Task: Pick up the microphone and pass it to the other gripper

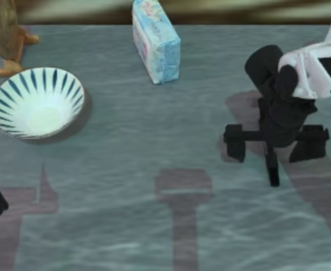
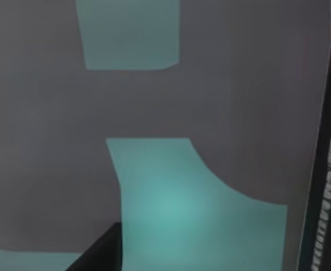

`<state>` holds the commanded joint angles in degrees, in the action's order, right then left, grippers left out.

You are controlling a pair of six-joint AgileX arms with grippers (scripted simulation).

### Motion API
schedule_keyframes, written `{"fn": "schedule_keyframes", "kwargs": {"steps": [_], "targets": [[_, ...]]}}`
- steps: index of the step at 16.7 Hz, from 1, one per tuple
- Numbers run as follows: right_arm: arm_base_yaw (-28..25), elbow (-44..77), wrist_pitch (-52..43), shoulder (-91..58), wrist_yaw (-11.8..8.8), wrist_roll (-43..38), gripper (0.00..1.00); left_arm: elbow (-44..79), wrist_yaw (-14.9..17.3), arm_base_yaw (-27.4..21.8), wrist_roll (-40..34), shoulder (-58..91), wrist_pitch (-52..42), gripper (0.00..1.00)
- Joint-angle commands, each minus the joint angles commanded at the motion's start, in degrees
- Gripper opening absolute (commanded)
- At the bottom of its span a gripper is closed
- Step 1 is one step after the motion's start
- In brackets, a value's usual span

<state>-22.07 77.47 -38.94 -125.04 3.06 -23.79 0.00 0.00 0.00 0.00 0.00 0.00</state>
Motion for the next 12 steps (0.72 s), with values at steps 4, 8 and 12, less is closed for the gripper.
{"fn": "schedule_keyframes", "kwargs": {"steps": [4,8,12], "targets": [[0.0,0.0,0.0,0.0,0.0,0.0,0.77,0.0,0.0,0.0,0.0,0.0,0.0,1.00],[0.0,0.0,0.0,0.0,0.0,0.0,0.47,0.0,0.0,0.0,0.0,0.0,0.0,1.00],[0.0,0.0,0.0,0.0,0.0,0.0,0.17,0.0,0.0,0.0,0.0,0.0,0.0,1.00]]}}
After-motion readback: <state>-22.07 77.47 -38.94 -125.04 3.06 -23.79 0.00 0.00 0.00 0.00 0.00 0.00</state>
